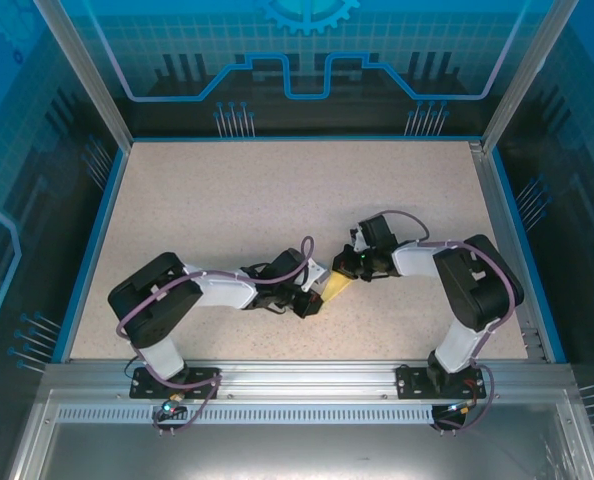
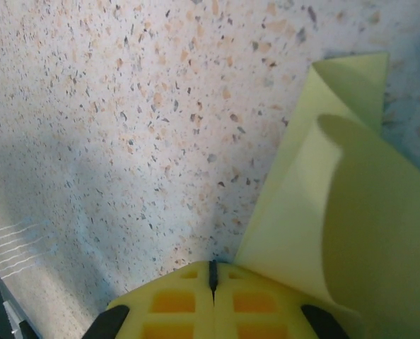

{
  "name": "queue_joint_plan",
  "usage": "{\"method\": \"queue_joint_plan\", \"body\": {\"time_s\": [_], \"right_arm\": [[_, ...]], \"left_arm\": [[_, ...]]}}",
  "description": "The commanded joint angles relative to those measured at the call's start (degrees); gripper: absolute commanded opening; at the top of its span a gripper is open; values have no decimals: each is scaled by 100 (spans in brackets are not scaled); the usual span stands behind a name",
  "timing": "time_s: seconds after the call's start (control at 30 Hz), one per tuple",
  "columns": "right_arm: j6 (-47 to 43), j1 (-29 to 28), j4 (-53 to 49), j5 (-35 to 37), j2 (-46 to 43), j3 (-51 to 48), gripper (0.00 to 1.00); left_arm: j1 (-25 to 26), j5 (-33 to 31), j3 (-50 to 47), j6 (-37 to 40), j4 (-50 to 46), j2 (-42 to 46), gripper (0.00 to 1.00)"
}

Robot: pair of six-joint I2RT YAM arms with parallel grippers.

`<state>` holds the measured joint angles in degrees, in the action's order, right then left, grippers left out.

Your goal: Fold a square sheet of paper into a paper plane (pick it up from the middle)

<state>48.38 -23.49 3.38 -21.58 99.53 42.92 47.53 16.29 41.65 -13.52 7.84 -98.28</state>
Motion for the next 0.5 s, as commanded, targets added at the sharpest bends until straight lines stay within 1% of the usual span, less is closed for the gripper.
{"method": "queue_joint_plan", "body": {"time_s": [0.0,0.27,0.47], "right_arm": [[-220,486,25,1032,382,161,0],[-232,939,234,716,618,242,0],[-322,1084,205,479,759,388,0]], "left_arm": [[88,145,-407,51,-1427,-77,0],[90,327,-457,3,-1511,78,0],[98,477,-515,-70,-1532,125,0]]}}
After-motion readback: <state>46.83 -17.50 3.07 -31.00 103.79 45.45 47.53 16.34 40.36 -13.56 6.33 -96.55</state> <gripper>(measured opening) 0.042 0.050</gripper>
